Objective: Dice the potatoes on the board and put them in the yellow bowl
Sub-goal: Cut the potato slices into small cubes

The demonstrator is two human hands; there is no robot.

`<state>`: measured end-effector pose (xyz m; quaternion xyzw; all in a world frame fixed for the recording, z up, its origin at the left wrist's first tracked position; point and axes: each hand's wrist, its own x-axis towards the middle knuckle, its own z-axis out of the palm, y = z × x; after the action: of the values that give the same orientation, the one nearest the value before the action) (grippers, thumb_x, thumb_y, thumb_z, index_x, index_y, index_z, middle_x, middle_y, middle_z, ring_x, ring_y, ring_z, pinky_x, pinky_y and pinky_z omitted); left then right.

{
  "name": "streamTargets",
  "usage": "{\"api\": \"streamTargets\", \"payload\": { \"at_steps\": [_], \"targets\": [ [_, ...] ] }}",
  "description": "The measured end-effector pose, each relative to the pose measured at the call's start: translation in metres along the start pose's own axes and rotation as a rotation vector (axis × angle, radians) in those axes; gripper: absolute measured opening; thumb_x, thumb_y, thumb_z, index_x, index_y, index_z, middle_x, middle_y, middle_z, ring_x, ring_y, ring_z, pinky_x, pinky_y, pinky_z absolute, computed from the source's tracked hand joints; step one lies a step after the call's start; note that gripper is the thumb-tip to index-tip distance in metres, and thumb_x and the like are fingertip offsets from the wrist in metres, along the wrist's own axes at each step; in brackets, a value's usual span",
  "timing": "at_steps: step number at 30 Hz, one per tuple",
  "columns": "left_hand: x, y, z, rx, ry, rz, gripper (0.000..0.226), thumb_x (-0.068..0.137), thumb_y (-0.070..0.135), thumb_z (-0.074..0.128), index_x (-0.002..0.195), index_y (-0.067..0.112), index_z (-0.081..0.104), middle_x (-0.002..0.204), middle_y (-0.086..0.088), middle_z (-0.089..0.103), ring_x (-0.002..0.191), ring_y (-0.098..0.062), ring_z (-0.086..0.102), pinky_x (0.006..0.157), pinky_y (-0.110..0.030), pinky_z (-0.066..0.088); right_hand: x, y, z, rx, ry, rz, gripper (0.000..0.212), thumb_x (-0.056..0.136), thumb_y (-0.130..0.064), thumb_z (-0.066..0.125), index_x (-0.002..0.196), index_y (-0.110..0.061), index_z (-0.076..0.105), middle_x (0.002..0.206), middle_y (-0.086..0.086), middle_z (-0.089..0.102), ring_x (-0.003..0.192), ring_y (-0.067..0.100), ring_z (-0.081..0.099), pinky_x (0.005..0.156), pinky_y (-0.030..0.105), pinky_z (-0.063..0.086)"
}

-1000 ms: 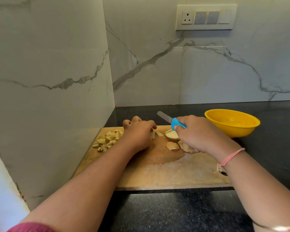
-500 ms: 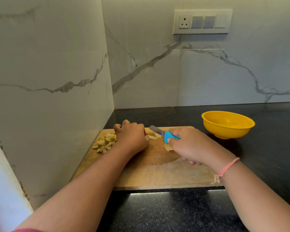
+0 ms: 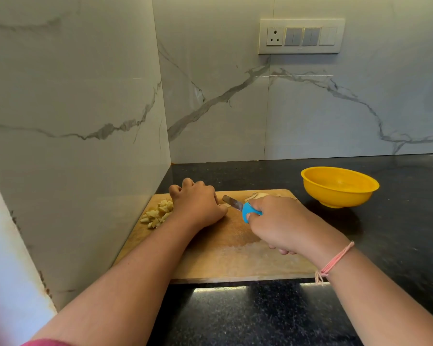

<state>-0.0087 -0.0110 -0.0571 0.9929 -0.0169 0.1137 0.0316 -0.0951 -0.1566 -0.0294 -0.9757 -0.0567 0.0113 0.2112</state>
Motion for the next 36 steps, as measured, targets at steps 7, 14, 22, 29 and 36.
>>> {"api": "streamTargets", "payload": {
  "at_steps": [7, 14, 22, 29, 36],
  "targets": [
    [0.001, 0.0, 0.0, -0.005, -0.019, -0.044, 0.039, 0.09, 0.053, 0.05, 0.118, 0.028, 0.06, 0.126, 0.001, 0.052, 0.124, -0.023, 0.034, 0.096, -0.043, 0.028, -0.005, -0.002, -0.002, -0.091, 0.016, -0.002, 0.043, 0.096, -0.027, 0.043, 0.138, -0.023, 0.042, 0.088, 0.0, 0.049, 0.059, 0.009, 0.049, 0.049, 0.019, 0.043],
    [-0.001, -0.002, -0.003, -0.024, -0.037, -0.061, 0.034, 0.091, 0.049, 0.051, 0.116, 0.03, 0.064, 0.124, 0.001, 0.053, 0.124, -0.025, 0.034, 0.094, -0.043, 0.028, -0.027, 0.0, -0.029, -0.114, -0.059, 0.036, 0.038, 0.096, -0.027, 0.043, 0.134, -0.023, 0.048, 0.061, 0.0, 0.053, 0.037, 0.007, 0.044, 0.035, 0.011, 0.034],
    [-0.006, -0.005, -0.006, -0.15, -0.071, -0.099, 0.026, 0.092, 0.037, 0.054, 0.114, 0.033, 0.067, 0.123, 0.002, 0.054, 0.123, -0.023, 0.032, 0.091, -0.04, 0.028, -0.007, -0.008, -0.007, -0.083, 0.038, -0.046, 0.04, 0.096, -0.027, 0.041, 0.135, -0.021, 0.046, 0.081, 0.0, 0.056, 0.057, 0.01, 0.052, 0.047, 0.019, 0.042],
    [-0.006, -0.004, -0.004, -0.136, -0.043, -0.106, 0.026, 0.092, 0.04, 0.054, 0.114, 0.032, 0.067, 0.121, 0.002, 0.055, 0.121, -0.022, 0.034, 0.088, -0.039, 0.028, -0.005, -0.013, 0.003, -0.084, 0.042, -0.05, 0.041, 0.094, -0.024, 0.042, 0.135, -0.019, 0.045, 0.091, 0.001, 0.051, 0.07, 0.013, 0.053, 0.065, 0.026, 0.05],
    [-0.007, -0.003, -0.006, -0.098, -0.049, -0.092, 0.026, 0.092, 0.039, 0.054, 0.113, 0.033, 0.067, 0.123, 0.002, 0.054, 0.123, -0.023, 0.033, 0.089, -0.04, 0.027, -0.024, -0.009, -0.017, -0.173, -0.049, -0.036, 0.039, 0.095, -0.024, 0.043, 0.134, -0.021, 0.046, 0.07, -0.001, 0.051, 0.048, 0.008, 0.048, 0.04, 0.016, 0.038]
  ]
}}
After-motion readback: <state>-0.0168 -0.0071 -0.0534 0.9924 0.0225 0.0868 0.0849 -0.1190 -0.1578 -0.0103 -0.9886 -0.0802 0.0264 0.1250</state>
